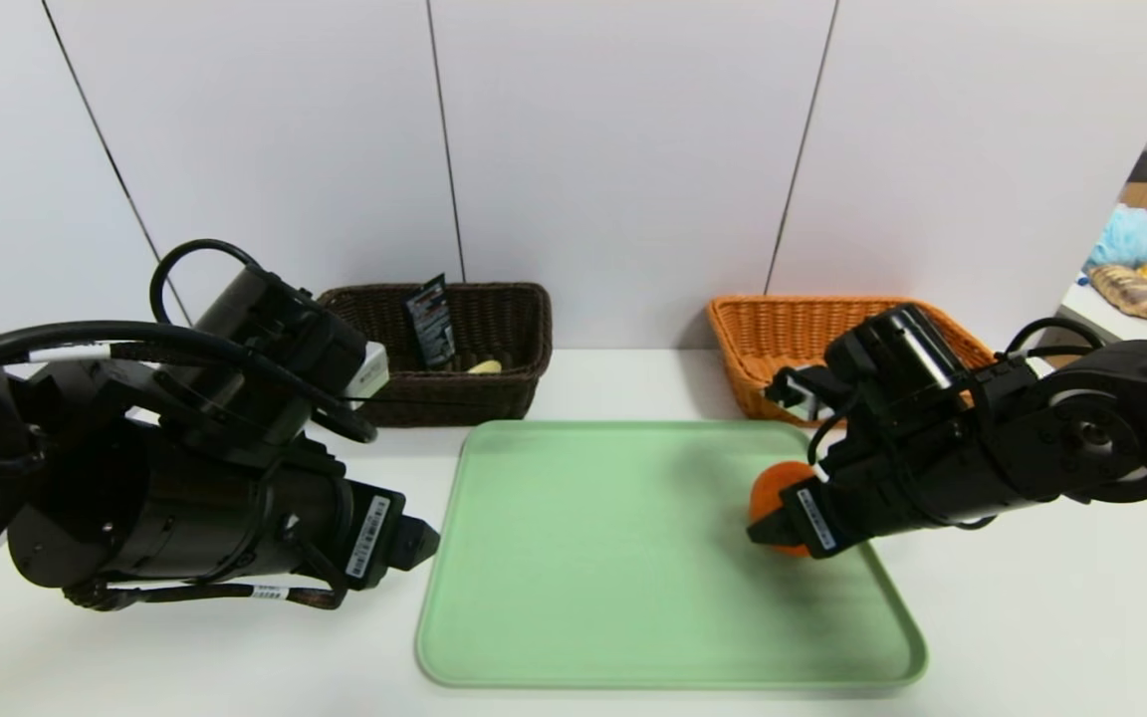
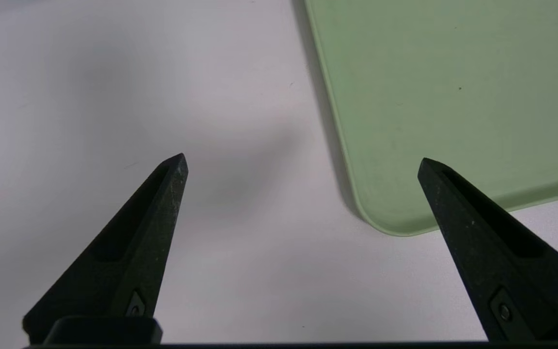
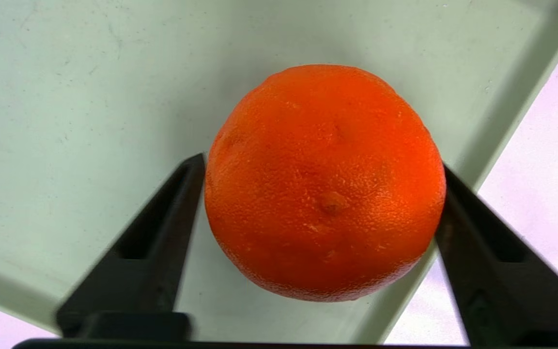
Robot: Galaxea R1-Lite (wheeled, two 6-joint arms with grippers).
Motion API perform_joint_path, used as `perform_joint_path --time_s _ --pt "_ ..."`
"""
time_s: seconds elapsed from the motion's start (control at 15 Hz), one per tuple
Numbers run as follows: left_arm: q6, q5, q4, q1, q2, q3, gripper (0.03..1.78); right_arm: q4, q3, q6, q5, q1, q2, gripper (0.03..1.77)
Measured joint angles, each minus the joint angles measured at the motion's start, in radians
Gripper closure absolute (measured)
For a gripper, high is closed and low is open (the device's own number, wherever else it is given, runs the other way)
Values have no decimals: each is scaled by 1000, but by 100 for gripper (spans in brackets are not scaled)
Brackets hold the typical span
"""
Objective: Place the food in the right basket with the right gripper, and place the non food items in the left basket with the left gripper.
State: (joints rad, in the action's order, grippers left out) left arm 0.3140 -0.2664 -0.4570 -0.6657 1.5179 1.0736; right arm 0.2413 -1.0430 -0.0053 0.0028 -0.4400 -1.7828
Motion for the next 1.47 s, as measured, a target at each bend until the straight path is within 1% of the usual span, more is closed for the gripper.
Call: perform_joint_path --time_s 0.07,0.13,0.4,0.73,0.8,0.93,1.07,1.2,1.47 --pt "0 0 0 0 0 0 12 0 0 0 0 0 0 57" --pt "0 0 0 0 0 0 12 -2 1 0 0 0 1 62" --pt "0 0 0 0 0 0 12 -11 4 0 -1 -2 2 65" --pt "0 0 0 0 -4 -1 12 -78 -12 1 -5 1 62 65" --pt "0 1 0 0 -4 -1 12 -100 -22 0 -17 5 80 65" --pt "0 3 0 0 -4 -1 12 -126 -59 -1 -61 19 110 65" --pt "0 3 -1 0 -5 -1 12 -127 -120 -3 -77 49 124 66" --pt "0 3 -1 0 -5 -1 12 -120 -196 -6 -80 96 123 66" --pt "0 3 0 0 -2 -1 12 -110 -359 -41 -81 211 47 66"
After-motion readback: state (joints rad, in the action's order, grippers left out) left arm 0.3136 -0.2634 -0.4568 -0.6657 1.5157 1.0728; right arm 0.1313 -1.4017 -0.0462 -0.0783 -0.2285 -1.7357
